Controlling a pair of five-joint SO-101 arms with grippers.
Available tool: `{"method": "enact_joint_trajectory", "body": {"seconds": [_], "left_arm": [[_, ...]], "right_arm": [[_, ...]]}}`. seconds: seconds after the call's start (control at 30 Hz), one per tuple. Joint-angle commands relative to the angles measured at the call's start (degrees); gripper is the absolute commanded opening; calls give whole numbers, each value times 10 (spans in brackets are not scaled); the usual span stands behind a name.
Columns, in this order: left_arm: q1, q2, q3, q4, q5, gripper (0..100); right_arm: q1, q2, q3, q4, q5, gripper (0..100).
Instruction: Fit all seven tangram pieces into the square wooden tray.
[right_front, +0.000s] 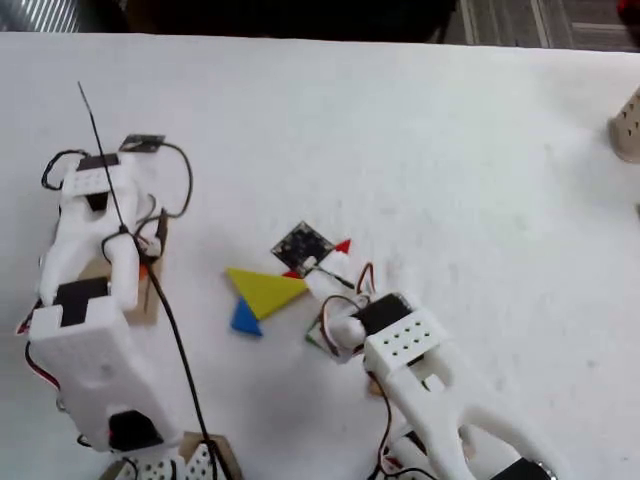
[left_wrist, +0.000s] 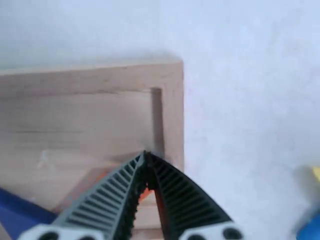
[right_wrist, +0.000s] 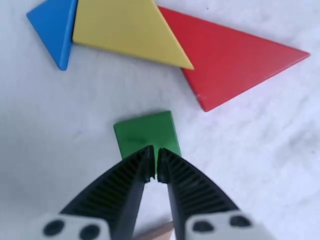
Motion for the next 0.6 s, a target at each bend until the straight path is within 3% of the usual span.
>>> {"method": "enact_joint_trajectory", "body": {"seconds": [0.0, 0.27, 0.4, 0.57], "left_arm": [[18, -47, 27, 20, -14, 24], [-44, -190, 43, 32, 28, 24], [-80, -228, 112, 17, -28, 24], [-115, -307, 276, -75, -84, 24]], "right_arm": [[-1, -17, -7, -16, 9, 18], [-1, -17, -6, -17, 9, 18], [-1, -17, -6, -17, 9, 18], [-1, -17, -6, -17, 9, 18]]}}
